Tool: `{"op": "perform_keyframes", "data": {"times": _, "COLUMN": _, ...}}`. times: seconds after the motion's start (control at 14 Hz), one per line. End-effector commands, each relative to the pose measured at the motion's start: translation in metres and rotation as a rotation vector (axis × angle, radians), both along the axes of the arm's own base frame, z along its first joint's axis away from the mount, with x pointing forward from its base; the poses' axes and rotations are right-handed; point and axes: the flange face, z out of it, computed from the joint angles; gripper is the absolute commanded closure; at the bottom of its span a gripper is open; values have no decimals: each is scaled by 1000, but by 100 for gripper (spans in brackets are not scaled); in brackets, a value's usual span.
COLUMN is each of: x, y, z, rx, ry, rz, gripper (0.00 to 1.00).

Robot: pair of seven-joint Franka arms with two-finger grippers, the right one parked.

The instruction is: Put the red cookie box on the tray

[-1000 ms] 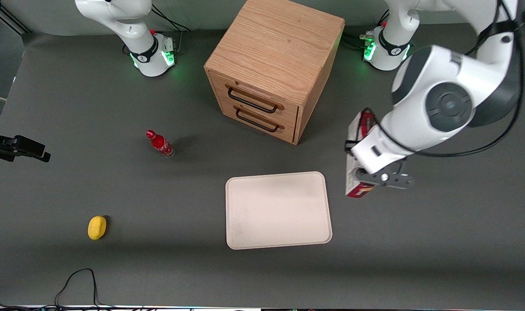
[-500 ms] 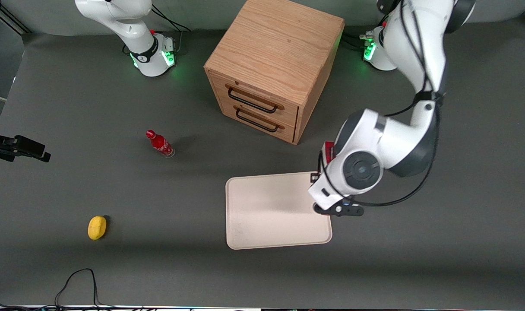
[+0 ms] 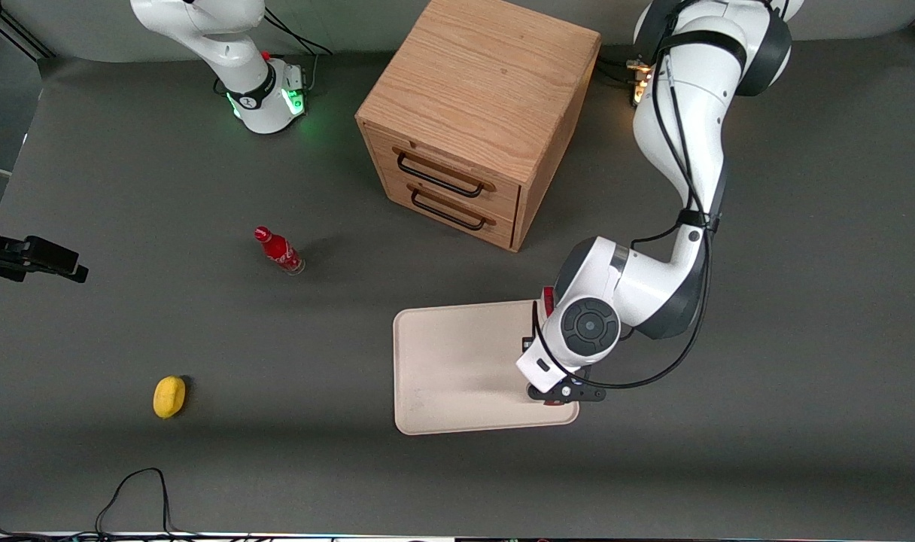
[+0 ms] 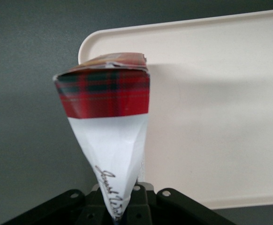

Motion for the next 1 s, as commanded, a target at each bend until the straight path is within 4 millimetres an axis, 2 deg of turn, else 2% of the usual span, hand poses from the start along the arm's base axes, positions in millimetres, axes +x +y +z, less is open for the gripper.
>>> {"op": "perform_keyframes", "data": {"times": 0.0, "x": 6, "y": -6, "z": -11, "rx": -35, "ry": -13, "rz": 76, "gripper": 100}}
{"op": "perform_keyframes", "data": {"times": 0.29, "x": 9, "y": -1, "z": -21, "rx": -27, "ry": -13, "rz": 89, "gripper": 100}}
{"op": "perform_keyframes", "data": {"times": 0.36, "x": 10, "y": 1, "z": -21, "rx": -23, "ry": -15, "rz": 91, "gripper": 96}}
{"op": "perform_keyframes", "data": {"times": 0.43, "x": 11, "y": 2, "z": -22, "rx": -23, "ry": -17, "rz": 93, "gripper": 70}}
{"op": "perform_keyframes", "data": {"times": 0.5, "x": 11, "y": 3, "z": -20, "rx": -20, "ry": -21, "rz": 93, "gripper": 20}}
{"op": "perform_keyframes", "data": {"times": 0.57, "x": 9, "y": -1, "z": -17, "rx": -12, "ry": -30, "rz": 77, "gripper": 0}}
{"op": "perform_keyframes", "data": {"times": 0.64, "x": 8, "y": -3, "z": -14, "rx": -4, "ry": -37, "rz": 73, "gripper": 0}}
{"op": "perform_keyframes", "data": {"times": 0.79, "x": 6, "y": -1, "z": 12, "rx": -10, "ry": -48, "rz": 71, "gripper": 0}}
{"op": "perform_keyframes", "data": {"times": 0.93, "x": 0, "y": 9, "z": 48, "rx": -19, "ry": -61, "rz": 77, "gripper": 0}}
